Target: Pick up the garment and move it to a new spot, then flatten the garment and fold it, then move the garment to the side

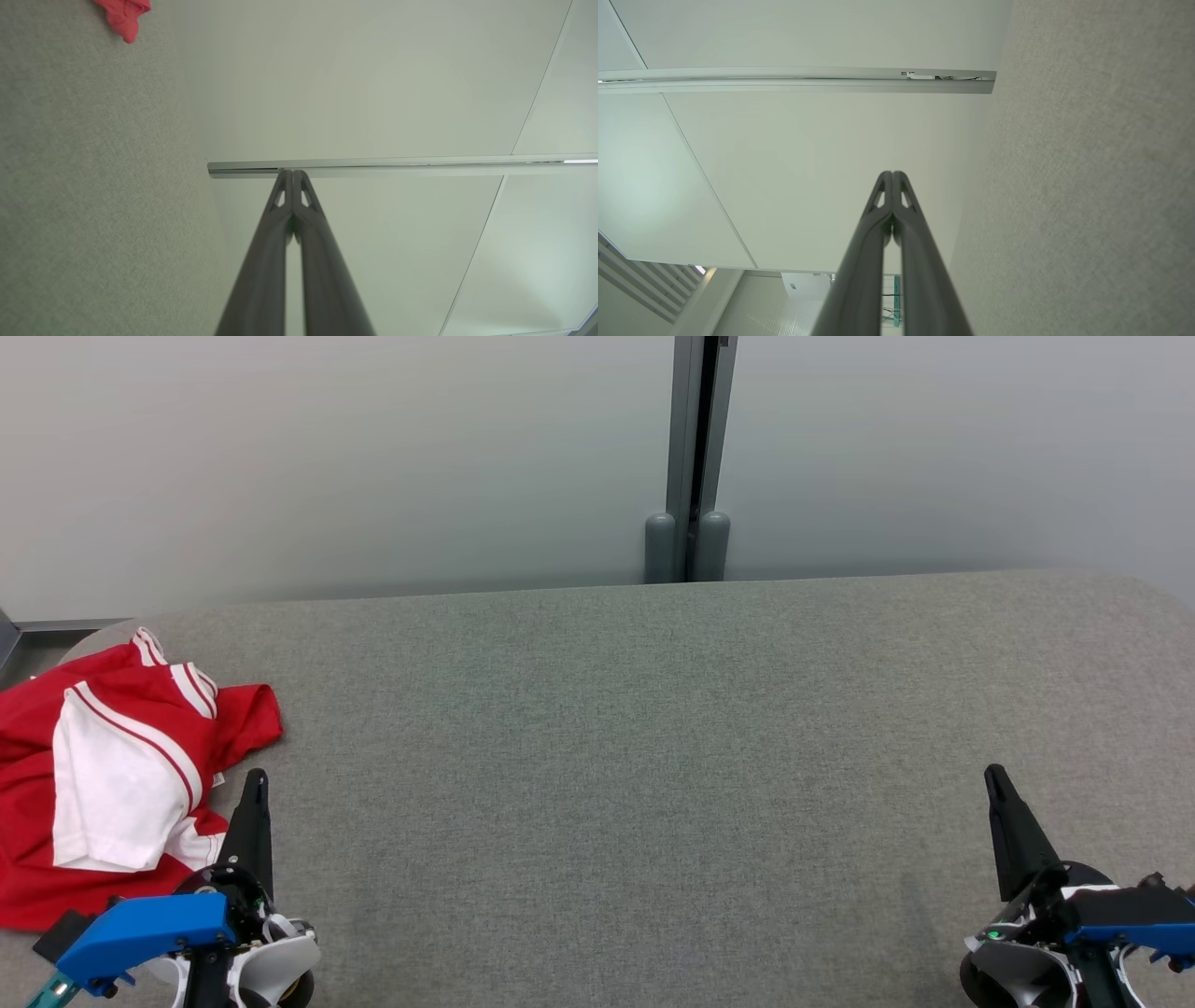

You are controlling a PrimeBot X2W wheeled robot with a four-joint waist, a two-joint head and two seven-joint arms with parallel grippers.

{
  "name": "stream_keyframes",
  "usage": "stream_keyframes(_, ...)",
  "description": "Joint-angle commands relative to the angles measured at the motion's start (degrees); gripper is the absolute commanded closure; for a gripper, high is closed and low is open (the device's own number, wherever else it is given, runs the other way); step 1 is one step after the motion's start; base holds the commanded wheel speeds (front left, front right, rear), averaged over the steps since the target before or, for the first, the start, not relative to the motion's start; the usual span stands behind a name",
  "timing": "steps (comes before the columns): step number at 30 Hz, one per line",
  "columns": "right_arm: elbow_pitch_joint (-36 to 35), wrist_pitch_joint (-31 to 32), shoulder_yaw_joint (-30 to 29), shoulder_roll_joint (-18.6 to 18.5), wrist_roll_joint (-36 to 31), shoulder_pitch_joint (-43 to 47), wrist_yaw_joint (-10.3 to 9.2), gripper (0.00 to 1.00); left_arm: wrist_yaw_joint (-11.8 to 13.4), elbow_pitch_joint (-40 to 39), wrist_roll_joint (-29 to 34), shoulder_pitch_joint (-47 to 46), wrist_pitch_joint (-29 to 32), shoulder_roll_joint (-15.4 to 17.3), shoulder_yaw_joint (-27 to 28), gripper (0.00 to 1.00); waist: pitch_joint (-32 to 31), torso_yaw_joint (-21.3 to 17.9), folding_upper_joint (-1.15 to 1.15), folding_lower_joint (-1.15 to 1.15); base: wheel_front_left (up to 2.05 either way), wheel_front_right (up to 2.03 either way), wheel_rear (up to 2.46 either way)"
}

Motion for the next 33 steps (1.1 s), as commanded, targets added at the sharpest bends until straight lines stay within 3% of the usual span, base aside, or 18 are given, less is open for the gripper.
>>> stream_keyframes(1,-0.14,0.22,-0.05,0.07,0.04,-0.82,0.02,1.0,-0.28,-0.24,-0.12,-0.55,0.16,-0.08,0.01,1.0,0.0,0.0,0.0,0.0,0.0,0.0,0.0)
stream_keyframes(33,-0.14,0.22,-0.04,0.07,0.04,-0.82,0.02,1.0,-0.28,-0.24,-0.12,-0.55,0.16,-0.08,0.01,1.0,0.0,0.0,0.0,0.0,0.0,0.0,0.0)
